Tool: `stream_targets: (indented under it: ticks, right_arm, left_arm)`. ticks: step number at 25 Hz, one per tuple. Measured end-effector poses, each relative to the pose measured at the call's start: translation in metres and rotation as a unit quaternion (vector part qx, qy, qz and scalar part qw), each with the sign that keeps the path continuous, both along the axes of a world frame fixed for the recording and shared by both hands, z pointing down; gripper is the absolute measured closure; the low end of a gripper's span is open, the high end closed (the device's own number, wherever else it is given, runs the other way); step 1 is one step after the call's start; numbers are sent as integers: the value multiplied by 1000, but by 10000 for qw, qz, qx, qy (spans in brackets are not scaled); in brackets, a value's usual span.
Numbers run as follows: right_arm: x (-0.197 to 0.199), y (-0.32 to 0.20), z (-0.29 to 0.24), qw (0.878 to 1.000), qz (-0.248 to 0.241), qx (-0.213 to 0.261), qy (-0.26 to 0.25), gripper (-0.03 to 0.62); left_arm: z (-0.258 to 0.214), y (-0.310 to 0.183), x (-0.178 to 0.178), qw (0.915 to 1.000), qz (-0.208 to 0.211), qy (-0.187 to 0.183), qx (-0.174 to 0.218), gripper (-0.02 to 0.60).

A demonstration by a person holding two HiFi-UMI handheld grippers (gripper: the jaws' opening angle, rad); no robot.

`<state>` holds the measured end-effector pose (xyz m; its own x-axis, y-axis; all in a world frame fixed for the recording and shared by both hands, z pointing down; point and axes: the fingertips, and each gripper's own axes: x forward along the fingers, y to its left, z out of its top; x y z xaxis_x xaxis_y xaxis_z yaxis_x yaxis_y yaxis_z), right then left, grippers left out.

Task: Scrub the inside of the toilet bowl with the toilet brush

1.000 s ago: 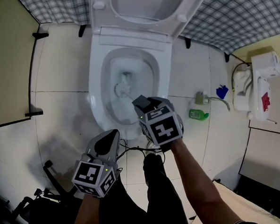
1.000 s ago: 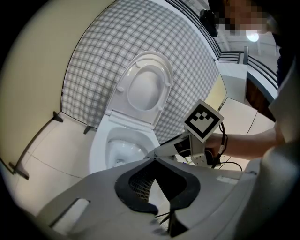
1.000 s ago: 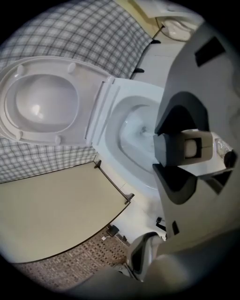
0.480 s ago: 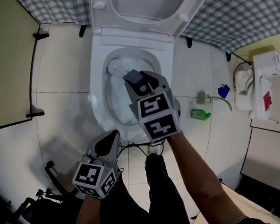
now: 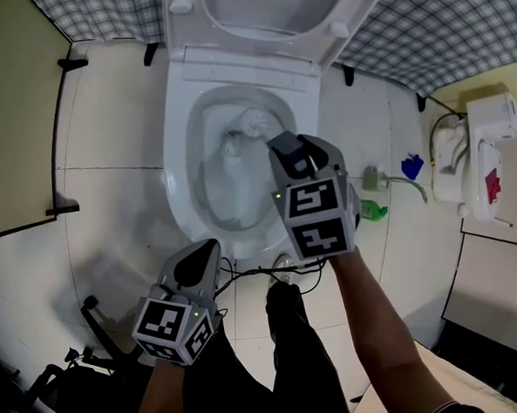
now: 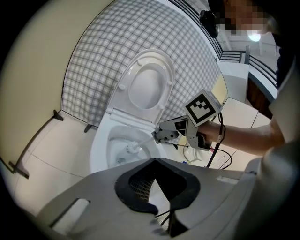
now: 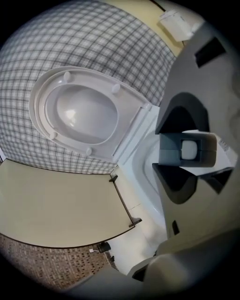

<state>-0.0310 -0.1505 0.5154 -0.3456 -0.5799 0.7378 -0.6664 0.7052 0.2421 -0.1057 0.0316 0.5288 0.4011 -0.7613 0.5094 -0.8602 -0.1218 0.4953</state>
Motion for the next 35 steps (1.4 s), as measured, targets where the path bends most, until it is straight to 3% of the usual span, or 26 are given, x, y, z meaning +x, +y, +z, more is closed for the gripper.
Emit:
stream_targets:
  ticks: [12, 16, 20, 26, 35]
  right_arm:
    - [27, 68, 16, 9962, -211, -756, 371, 385]
    - [29, 96, 23, 9930, -226, -1141, 199, 385]
    - [21, 116, 22, 9873, -86, -1551, -332, 385]
    - [14, 117, -9, 9872, -120, -1462, -625, 385]
    - [50, 92, -91, 9925, -3, -748, -964, 385]
  left_arm:
    - [-3, -2, 0, 10000, 9, -8, 44, 572]
    - [-4, -1, 2, 10000, 25, -2, 58, 572]
    - [-6, 0, 3, 10000, 0, 8, 86, 572]
    - [-21, 3, 6, 9998, -3, -6, 190, 572]
    - [-60, -3, 17, 9991, 131, -24, 408, 572]
